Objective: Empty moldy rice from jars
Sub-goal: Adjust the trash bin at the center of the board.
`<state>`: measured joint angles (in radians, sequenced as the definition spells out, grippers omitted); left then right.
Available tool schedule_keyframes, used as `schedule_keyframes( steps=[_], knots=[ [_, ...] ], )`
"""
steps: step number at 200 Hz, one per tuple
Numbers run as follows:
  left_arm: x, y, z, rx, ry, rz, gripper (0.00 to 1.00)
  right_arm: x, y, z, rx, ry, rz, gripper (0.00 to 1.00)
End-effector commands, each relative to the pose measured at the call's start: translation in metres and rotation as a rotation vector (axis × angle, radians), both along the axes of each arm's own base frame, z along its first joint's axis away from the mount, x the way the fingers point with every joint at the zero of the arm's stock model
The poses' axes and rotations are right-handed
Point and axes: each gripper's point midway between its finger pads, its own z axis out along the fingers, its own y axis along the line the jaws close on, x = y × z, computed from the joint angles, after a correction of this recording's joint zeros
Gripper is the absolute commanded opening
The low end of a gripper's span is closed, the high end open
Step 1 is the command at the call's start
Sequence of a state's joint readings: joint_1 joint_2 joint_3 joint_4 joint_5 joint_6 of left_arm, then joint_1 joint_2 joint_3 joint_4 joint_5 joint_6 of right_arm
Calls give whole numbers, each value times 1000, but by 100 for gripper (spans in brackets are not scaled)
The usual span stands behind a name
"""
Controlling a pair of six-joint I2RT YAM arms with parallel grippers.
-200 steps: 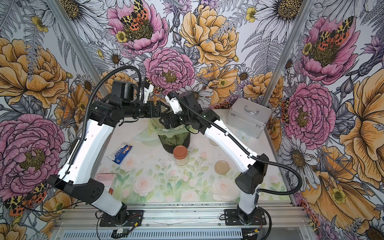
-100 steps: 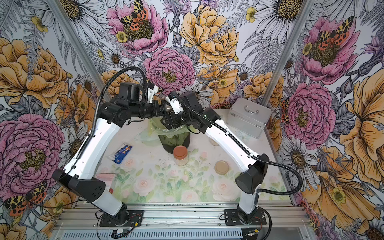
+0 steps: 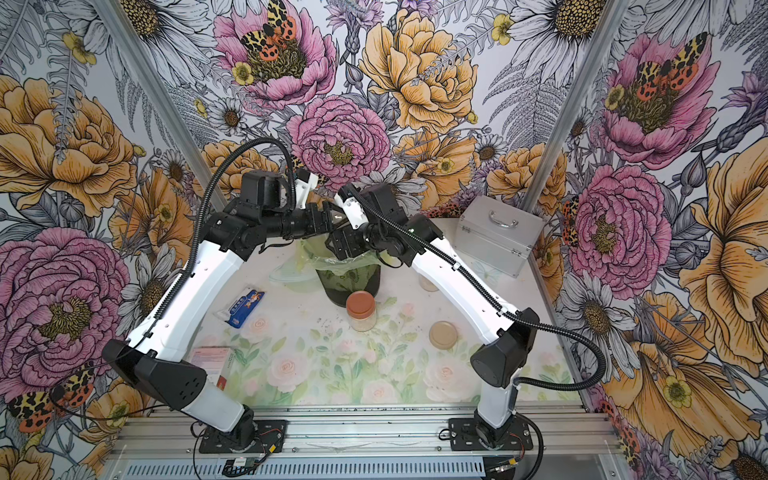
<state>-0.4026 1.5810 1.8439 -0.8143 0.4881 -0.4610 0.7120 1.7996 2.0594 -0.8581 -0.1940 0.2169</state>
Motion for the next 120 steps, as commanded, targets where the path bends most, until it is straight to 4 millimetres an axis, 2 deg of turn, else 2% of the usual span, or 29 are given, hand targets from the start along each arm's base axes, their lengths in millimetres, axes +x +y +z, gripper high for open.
schedule_keyframes(
  steps=[1,30,42,74,91,106,120],
  knots=[
    [-16,-6,-18,-6,97,-41,58,4,9,108,241,-262,3,0],
    [-16,-6,-16,-18,105,-27,35,5,7,112,241,-275,-6,0],
    [-14,-5,-15,-23,108,-22,30,5,7,113,240,-279,-11,0],
    [-13,-4,-16,-30,122,-9,4,7,5,115,238,-287,-23,0],
    [-13,-3,-17,-36,134,-2,0,8,5,115,238,-287,-25,3],
    [-13,-3,-16,-42,139,2,0,9,5,114,234,-286,-29,15],
    [-13,-3,-14,-51,144,3,0,8,4,115,236,-287,-30,22]
  ],
)
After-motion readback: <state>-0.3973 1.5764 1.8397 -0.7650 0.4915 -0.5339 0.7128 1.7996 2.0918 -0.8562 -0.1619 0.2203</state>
